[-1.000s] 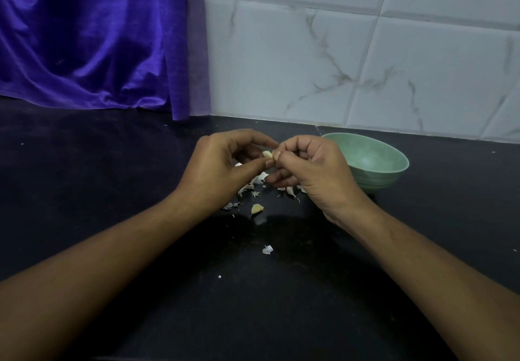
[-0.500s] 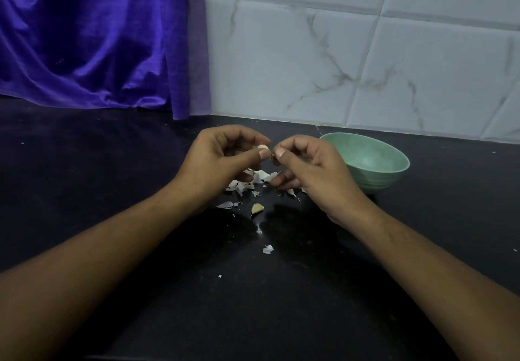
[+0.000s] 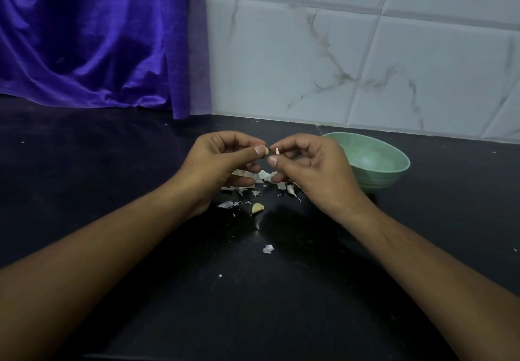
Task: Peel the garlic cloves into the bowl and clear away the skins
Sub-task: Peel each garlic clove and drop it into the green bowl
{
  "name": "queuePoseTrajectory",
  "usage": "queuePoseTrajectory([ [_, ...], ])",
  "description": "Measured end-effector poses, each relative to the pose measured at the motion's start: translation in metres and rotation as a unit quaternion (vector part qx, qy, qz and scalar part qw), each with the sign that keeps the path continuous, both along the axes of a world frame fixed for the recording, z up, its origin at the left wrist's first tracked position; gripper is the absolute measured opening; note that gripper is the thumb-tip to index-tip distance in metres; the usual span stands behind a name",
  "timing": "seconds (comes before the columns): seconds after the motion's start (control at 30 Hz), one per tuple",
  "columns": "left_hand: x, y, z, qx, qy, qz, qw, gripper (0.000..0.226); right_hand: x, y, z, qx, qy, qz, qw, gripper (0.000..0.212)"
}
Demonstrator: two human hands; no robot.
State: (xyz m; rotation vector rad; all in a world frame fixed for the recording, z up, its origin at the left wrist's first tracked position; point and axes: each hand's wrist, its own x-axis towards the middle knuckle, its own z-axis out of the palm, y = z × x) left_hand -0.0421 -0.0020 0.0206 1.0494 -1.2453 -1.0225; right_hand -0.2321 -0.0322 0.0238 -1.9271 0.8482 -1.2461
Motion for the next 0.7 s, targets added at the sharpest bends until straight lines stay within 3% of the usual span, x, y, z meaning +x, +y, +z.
queuePoseTrajectory([
  [0.7, -0.0060, 0.0051, 0.0019, -0.002, -0.017, 0.013, 1.000, 0.014, -0.0013, 0.0034, 0.0021, 0.003, 0.011, -0.007, 1.000, 0.008],
])
